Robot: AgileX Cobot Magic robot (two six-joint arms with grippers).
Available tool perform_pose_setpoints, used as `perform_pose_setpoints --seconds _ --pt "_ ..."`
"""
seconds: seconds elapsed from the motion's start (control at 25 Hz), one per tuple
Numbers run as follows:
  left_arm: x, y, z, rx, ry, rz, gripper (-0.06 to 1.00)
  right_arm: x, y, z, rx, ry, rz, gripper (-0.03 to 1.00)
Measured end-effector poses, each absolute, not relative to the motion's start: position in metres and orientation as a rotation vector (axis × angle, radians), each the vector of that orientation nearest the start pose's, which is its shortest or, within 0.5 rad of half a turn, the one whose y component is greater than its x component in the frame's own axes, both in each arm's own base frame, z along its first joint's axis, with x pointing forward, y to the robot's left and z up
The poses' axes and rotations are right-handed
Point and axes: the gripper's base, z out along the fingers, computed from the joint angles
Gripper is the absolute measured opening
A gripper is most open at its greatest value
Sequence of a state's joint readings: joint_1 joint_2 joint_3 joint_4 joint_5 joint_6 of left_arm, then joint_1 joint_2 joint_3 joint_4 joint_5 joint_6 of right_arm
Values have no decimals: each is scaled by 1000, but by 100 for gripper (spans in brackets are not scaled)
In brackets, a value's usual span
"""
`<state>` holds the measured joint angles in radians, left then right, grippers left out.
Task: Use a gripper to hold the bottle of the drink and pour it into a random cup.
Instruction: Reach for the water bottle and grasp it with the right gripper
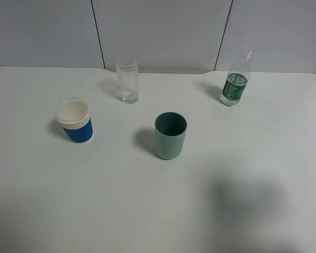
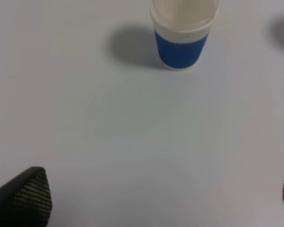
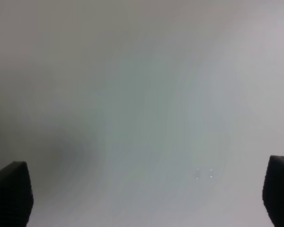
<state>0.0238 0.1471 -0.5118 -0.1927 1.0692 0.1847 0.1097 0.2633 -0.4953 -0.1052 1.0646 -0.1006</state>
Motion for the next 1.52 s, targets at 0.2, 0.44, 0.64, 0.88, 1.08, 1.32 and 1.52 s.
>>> perform_pose_setpoints --seconds 0.2,0.44,0.64,0.88,1.08,1.32,1.52 --pt "16 -15 280 169 2166 -118 99 36 -4 272 -255 2299 -128 96" --pt "16 -15 280 169 2166 -118 99 36 -4 272 -255 2299 -128 96" --pt "16 -15 280 169 2166 -118 99 36 -4 272 -255 2299 -128 96" --pt "16 -15 280 169 2166 -118 99 36 -5 272 -190 2304 -100 96" --pt "16 -15 280 169 2166 -118 99 36 -5 272 -173 2305 -96 96" --pt "16 -15 280 169 2166 -118 99 36 -5 272 -173 2305 -96 96" --pt "16 -15 280 169 2166 -118 99 36 -5 272 -173 2305 -95 96"
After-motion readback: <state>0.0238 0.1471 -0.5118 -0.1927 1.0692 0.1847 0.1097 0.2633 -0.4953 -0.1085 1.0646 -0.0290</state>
